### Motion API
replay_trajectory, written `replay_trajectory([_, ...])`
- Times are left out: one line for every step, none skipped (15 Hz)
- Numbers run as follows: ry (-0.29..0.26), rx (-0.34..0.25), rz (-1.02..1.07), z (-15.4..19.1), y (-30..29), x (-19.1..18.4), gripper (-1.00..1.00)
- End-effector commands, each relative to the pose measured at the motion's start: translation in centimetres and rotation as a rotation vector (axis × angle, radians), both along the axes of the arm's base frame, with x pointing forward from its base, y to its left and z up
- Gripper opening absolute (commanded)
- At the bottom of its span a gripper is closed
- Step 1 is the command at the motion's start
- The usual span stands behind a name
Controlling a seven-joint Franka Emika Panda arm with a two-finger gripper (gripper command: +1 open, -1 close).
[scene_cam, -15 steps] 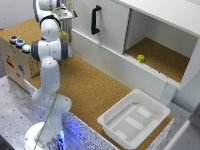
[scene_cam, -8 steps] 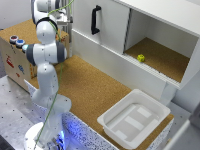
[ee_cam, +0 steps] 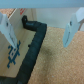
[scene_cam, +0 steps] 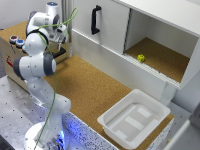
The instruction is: Put the pink object on top of the drawer
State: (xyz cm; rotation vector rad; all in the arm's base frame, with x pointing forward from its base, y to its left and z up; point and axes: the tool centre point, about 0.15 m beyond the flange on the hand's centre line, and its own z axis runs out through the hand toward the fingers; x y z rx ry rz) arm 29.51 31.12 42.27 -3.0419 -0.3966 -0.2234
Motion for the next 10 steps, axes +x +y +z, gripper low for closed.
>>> replay_trajectory([0.109, -0.087, -0.13, -3.2, 3.5, 3.5, 1.0])
replay_trajectory([0.143, -0.079, -0.138, -4.1, 3.8, 3.9, 1.0])
replay_trajectory([0.163, -0.084, -0.15, -4.9, 4.0, 4.3, 1.0])
replay_trajectory([0.182, -0.067, -0.164, -5.6, 4.1, 4.6, 1.0])
replay_trajectory([0.19, -0.057, -0.168, -6.1, 4.2, 4.8, 1.0])
replay_trajectory([0.199, -0.033, -0.174, -6.9, 4.4, 5.1, 1.0])
replay_trajectory([0.193, -0.014, -0.177, -7.3, 4.3, 5.4, 1.0])
replay_trajectory([0.184, 0.027, -0.191, -7.8, 4.2, 5.6, 1.0])
replay_trajectory([0.169, 0.039, -0.191, -8.1, 4.1, 5.7, 1.0])
replay_trajectory([0.148, 0.061, -0.208, -8.4, 3.8, 5.6, 1.0])
